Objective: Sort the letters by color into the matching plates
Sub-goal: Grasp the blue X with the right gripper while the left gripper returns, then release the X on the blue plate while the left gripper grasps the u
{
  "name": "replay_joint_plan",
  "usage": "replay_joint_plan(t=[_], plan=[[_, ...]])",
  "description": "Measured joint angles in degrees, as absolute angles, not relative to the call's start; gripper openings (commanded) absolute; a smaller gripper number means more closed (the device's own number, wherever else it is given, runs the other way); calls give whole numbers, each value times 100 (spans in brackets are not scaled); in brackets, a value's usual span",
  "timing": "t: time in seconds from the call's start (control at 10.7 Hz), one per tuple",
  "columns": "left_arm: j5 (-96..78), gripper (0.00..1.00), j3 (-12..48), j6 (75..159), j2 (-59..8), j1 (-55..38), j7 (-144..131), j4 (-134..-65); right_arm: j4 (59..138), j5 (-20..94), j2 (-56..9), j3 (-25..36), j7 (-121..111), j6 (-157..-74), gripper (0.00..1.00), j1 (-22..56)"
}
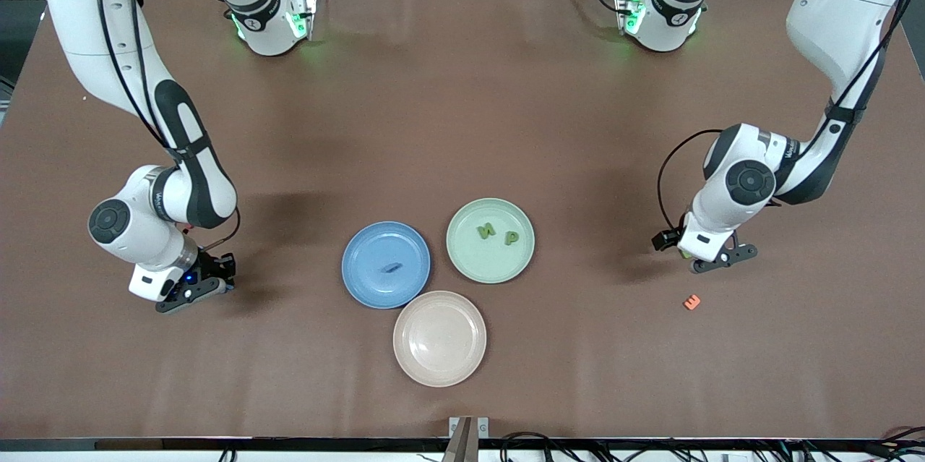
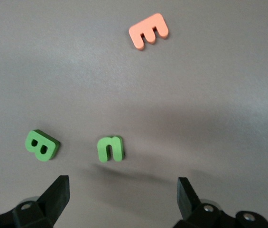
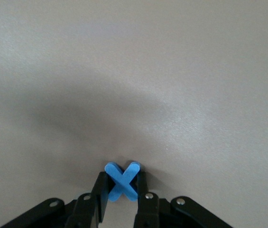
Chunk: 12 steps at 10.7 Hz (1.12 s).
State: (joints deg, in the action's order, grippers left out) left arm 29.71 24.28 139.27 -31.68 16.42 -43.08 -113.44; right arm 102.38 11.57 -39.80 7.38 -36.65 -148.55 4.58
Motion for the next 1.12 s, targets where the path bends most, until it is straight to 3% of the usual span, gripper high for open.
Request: replay_joint_plan(t=[0.65, 1.12], plan=[[2670, 100, 2428, 13816, -3731, 1702, -4380, -10720, 10005, 1297, -3736, 214, -1790, -14491, 18, 492], [2669, 100, 2433, 13809, -3758, 1939, -4380, -10709, 9880, 1307, -3701, 41, 430, -14480, 18, 1423]])
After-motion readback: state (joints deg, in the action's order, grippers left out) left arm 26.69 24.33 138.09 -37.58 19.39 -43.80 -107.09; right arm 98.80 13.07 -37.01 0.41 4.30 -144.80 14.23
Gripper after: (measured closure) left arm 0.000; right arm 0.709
